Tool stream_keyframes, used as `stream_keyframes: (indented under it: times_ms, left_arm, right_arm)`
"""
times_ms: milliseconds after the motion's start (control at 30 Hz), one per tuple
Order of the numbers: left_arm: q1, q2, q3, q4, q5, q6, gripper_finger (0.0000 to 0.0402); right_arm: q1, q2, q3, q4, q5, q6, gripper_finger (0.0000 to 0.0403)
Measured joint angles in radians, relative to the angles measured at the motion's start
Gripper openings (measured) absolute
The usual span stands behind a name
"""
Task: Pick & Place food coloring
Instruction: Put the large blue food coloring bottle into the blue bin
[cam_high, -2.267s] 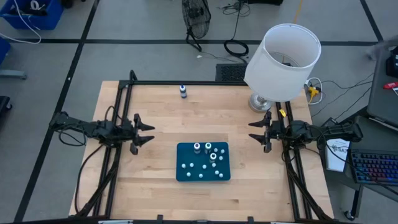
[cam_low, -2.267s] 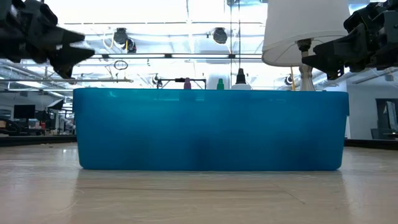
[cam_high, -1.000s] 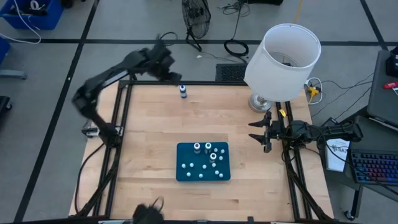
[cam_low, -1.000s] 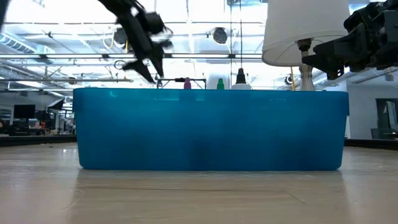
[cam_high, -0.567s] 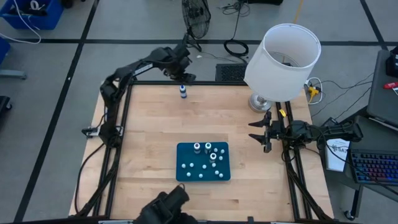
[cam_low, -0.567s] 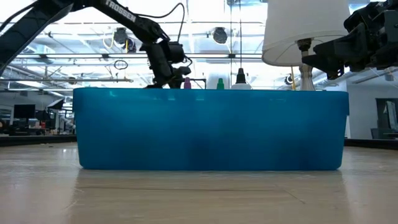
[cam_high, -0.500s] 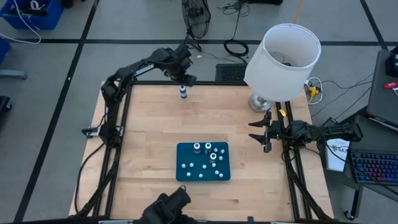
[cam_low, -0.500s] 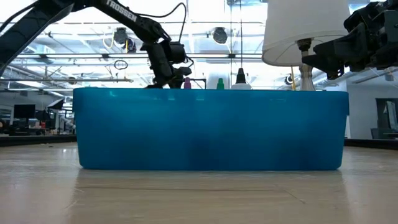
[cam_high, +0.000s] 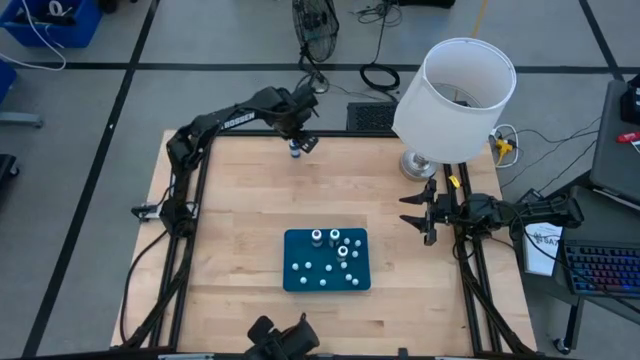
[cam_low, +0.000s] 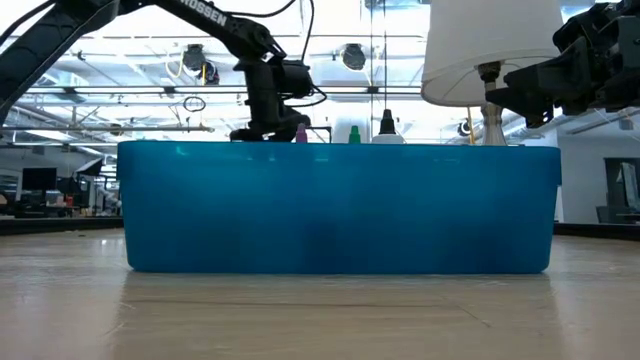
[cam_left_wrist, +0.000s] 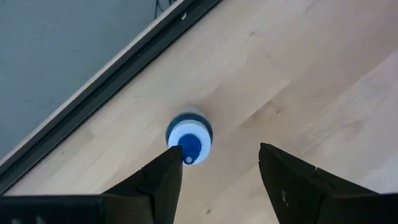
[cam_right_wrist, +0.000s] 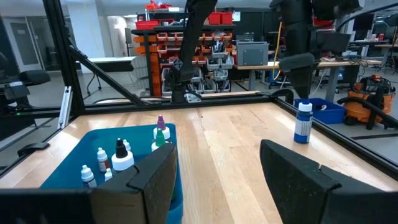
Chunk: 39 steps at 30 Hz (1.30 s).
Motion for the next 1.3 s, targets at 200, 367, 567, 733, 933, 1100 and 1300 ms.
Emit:
stream_keyframes:
  times_ms: [200,367,567,733,933,1100,1300]
  left_arm:
    - [0.010,0.025,-0.014,-0.017,-0.017,-0.053,0.0214]
    - [0.010,0.033,-0.016,-0.005,-0.042,-0.063,0.0214]
    - [0.013,0.065,-0.016,-0.005,-0.055,-0.067,0.0214]
    - [0.018,0.119,-0.017,0.009,-0.055,-0.060,0.0214]
    - [0.019,0.133,-0.017,0.022,-0.037,-0.024,0.0214]
    - [0.018,0.133,-0.017,0.016,-0.055,-0.018,0.0214]
    - [0.018,0.133,-0.017,0.012,-0.059,-0.014,0.0214]
  right_arm:
    - [0.000,0.000,0.000,0.000,0.000,0.000,0.0221]
    - [0.000,0.000,0.000,0.000,0.000,0.000,0.0218]
    - [0.000,0.000,0.000,0.000,0.000,0.000,0.0220]
    - [0.000,0.000,0.000,0.000,0.000,0.000,0.0220]
    - [0.000,0.000,0.000,0.000,0.000,0.000,0.0218]
    - [0.000,0.000,0.000,0.000,0.000,0.000,0.0221]
    - [0.000,0.000,0.000,0.000,0.000,0.000,0.0217]
